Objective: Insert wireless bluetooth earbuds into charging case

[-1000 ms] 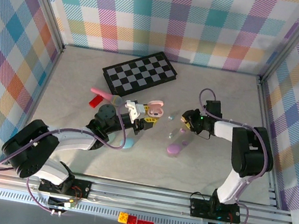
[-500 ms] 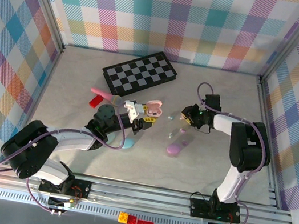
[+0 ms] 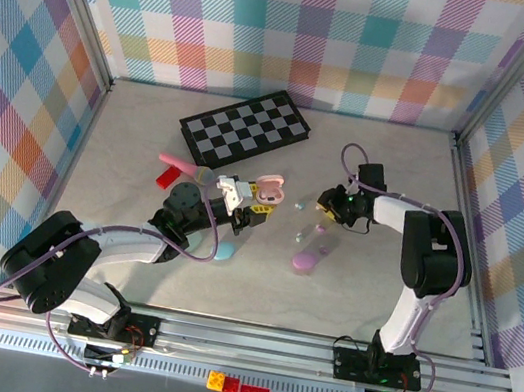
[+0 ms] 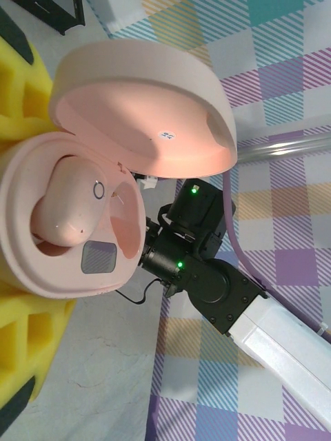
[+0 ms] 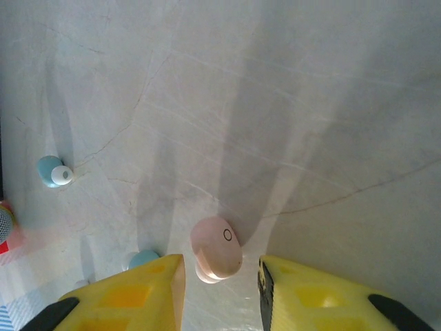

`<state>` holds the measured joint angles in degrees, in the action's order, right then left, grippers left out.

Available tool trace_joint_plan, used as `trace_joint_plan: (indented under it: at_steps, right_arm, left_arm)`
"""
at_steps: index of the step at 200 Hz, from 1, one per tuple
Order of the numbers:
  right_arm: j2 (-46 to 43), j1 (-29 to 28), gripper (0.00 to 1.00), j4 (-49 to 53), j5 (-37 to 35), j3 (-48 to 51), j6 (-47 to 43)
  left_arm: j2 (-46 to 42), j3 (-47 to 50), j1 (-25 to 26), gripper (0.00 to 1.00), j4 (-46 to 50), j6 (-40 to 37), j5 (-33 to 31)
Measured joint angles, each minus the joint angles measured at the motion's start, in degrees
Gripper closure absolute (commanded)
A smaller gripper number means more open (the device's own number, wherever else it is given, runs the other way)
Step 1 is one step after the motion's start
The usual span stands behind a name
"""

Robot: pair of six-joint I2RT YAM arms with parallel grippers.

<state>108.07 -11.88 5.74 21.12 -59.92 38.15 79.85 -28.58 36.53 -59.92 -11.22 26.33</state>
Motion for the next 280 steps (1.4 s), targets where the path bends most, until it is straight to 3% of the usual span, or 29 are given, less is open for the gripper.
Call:
trace_joint_plan:
  at_steps: [55, 137, 280]
  right_arm:
    - [2.03, 0.00, 0.64, 0.00, 1.60, -2.36, -0.09]
    - [3.65, 0.31, 0.80, 4.13, 2.67, -5.18, -2.27]
    - [-0.11, -2.62, 0.79, 9.07, 2.69, -4.31, -7.63]
  left_arm:
    - [0.00, 0.00, 0.00, 0.66, 0.00, 0.00, 0.04]
    - [0.00, 0.04, 0.00, 0.66, -0.02, 0.00, 0.09]
    - [0.00, 0.22, 0.00, 0.66, -0.15, 0.00, 0.07]
